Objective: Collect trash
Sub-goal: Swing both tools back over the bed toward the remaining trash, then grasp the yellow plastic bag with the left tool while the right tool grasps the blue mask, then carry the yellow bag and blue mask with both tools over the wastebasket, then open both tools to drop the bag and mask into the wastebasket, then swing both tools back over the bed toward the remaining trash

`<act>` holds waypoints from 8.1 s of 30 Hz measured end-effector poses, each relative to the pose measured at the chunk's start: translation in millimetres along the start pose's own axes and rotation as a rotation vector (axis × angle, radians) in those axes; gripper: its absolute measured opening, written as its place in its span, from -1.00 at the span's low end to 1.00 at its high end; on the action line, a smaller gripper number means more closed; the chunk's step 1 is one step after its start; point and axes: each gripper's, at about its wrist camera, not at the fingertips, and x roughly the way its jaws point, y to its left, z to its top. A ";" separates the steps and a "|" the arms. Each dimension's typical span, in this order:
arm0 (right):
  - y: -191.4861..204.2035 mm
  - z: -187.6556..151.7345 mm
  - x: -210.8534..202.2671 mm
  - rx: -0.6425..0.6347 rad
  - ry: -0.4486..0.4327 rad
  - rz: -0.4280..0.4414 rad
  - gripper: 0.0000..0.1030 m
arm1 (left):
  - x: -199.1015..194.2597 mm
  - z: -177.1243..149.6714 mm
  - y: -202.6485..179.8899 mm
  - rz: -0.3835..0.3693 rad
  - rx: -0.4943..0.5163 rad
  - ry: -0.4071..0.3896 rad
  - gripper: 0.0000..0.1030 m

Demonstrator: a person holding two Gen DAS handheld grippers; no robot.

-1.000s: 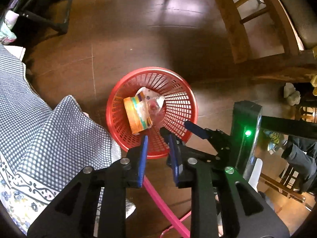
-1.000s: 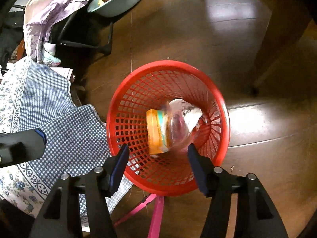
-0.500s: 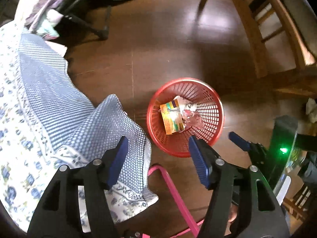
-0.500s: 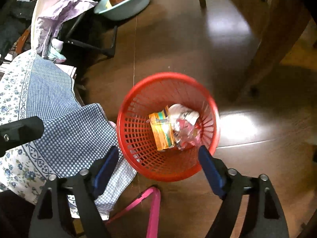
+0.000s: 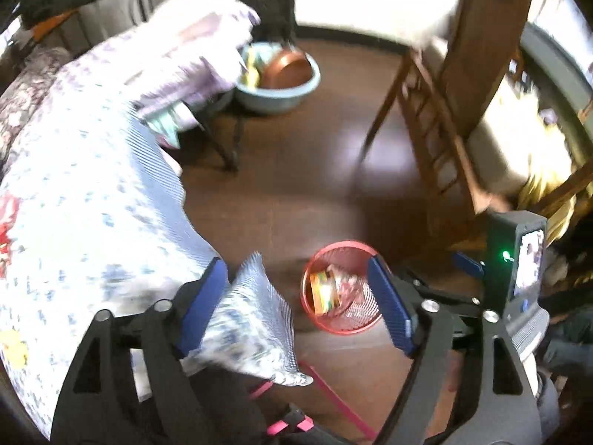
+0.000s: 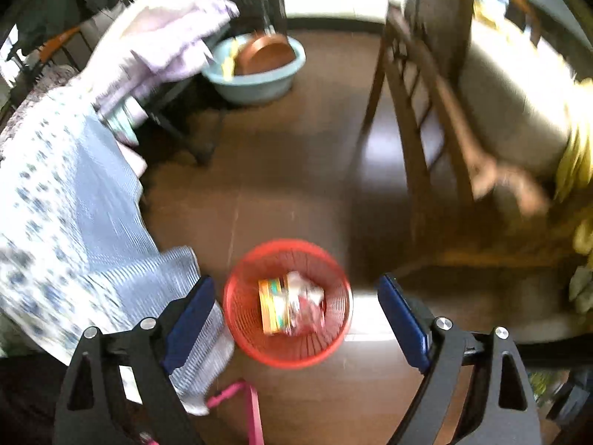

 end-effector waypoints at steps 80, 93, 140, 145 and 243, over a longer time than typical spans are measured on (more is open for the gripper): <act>456.6 24.6 -65.8 -0.785 -0.123 0.251 0.88 | -116.3 -155.8 391.5 0.103 -0.442 -0.160 -0.43; 449.2 38.6 -57.1 -0.712 -0.044 0.351 -0.70 | -105.2 -149.8 375.2 0.102 -0.390 -0.152 -0.43; 18.8 3.6 -62.7 -0.128 -0.055 0.256 -0.71 | 1.8 -30.6 -1.3 -0.206 0.257 0.086 -0.43; -19.7 -16.7 -6.2 -0.030 0.037 0.208 -0.71 | 62.0 -37.4 -62.2 -0.198 0.311 0.201 -0.43; 265.2 80.3 -117.5 -0.273 -0.109 0.455 0.66 | -97.1 -75.7 252.3 0.344 -0.242 -0.147 0.43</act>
